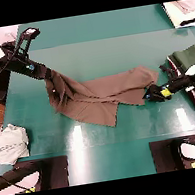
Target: Fold the shirts.
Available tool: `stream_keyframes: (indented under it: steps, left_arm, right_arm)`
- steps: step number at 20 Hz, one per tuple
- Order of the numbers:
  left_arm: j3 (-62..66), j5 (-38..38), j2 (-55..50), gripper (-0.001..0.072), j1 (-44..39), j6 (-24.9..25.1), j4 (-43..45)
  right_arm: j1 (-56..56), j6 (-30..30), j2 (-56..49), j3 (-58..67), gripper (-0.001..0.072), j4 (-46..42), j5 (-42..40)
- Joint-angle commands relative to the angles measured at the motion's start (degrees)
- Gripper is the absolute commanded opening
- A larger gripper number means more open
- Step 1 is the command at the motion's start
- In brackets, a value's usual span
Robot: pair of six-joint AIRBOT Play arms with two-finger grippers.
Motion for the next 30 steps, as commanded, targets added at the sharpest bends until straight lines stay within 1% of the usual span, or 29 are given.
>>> stream_keyframes:
  steps: [1, 4, 6, 7, 8, 9, 11, 14, 18, 22, 26, 29, 30]
  left_arm:
    - [-0.02, -0.11, -0.02, 0.0027, 0.0, -0.07, -0.07]
    - [-0.02, -0.02, -0.02, 0.0027, 0.0, -0.07, -0.07]
    - [-0.02, -0.11, -0.02, 0.0027, 0.0, -0.07, -0.07]
    - [-0.02, -0.11, -0.02, 0.0027, 0.0, -0.07, -0.07]
    - [-0.02, -0.11, -0.02, 0.0027, 0.0, -0.09, -0.11]
    - [-0.02, -0.09, -0.02, 0.0027, 0.0, -0.17, -0.26]
    - [0.17, -0.13, 0.13, 0.0026, 0.0, -1.79, -0.37]
    - [4.59, 0.0, 2.12, 0.0026, 0.0, -2.69, 0.15]
    - [18.91, 2.73, 8.15, 0.0026, 0.0, -3.06, 2.08]
    - [31.36, 5.49, 14.99, 0.0027, 0.0, -3.04, 2.14]
    - [32.94, 11.21, 23.74, 0.0027, 0.0, -3.08, 2.05]
    - [32.96, 16.41, 28.7, 0.0027, 0.0, -3.15, -0.44]
    - [33.0, 17.57, 29.83, 0.0026, 0.0, -3.15, -1.55]
  right_arm:
    - [3.5, -0.24, 0.31, -2.62, 0.0449, 0.96, -4.87]
    - [5.09, -0.22, 0.31, -2.62, 0.044, 0.96, -4.37]
    - [6.64, -0.22, 0.31, -2.62, 0.0302, 0.96, -4.42]
    - [7.65, -0.24, 0.31, -2.62, 0.0282, 0.94, -4.61]
    - [8.55, -0.26, 0.31, -2.62, 0.0117, 0.92, -4.66]
    - [9.11, -0.35, 0.37, -2.6, 0.0014, 0.92, -4.66]
    - [9.4, -0.48, 1.51, -1.46, 0.0014, 0.7, -4.13]
    - [6.95, -0.39, 8.59, 6.12, 0.0013, 0.76, -3.32]
    - [-0.98, 1.11, 18.6, 25.55, 0.0013, 0.83, -4.39]
    - [-9.29, 1.2, 23.71, 45.16, 0.0013, 0.79, -4.68]
    - [-16.22, 1.22, 27.28, 57.42, 0.0013, 0.76, -3.76]
    - [-21.53, 1.38, 28.48, 63.78, 0.0013, 0.46, -2.19]
    - [-23.28, 2.38, 27.98, 65.9, 0.0012, 0.42, -0.96]
